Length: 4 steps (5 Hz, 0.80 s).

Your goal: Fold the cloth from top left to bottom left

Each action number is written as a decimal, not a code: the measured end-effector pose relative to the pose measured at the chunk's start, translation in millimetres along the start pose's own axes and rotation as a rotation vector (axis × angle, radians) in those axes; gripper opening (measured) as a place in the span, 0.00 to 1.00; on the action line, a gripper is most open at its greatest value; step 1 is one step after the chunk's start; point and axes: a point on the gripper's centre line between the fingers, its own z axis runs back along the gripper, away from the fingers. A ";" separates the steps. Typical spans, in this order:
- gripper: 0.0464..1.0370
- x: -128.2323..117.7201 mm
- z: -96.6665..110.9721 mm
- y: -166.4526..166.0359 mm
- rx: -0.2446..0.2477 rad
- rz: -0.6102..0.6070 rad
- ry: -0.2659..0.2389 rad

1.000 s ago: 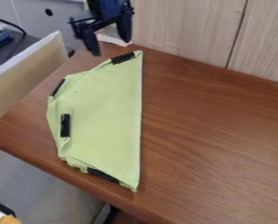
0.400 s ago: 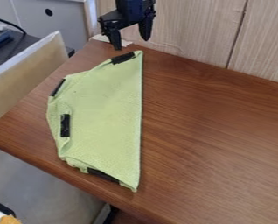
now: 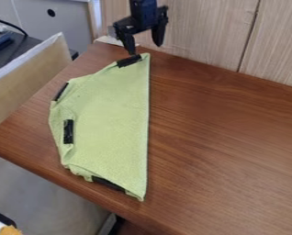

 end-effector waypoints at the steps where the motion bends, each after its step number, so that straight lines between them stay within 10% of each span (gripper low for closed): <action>1: 0.96 -5.3 -14.0 2.1 -0.025 -0.011 -0.015; 2: 0.91 -3.4 -24.1 -0.4 -0.047 -0.010 -0.034; 4: 0.32 1.2 -35.7 -3.3 -0.069 -0.016 -0.021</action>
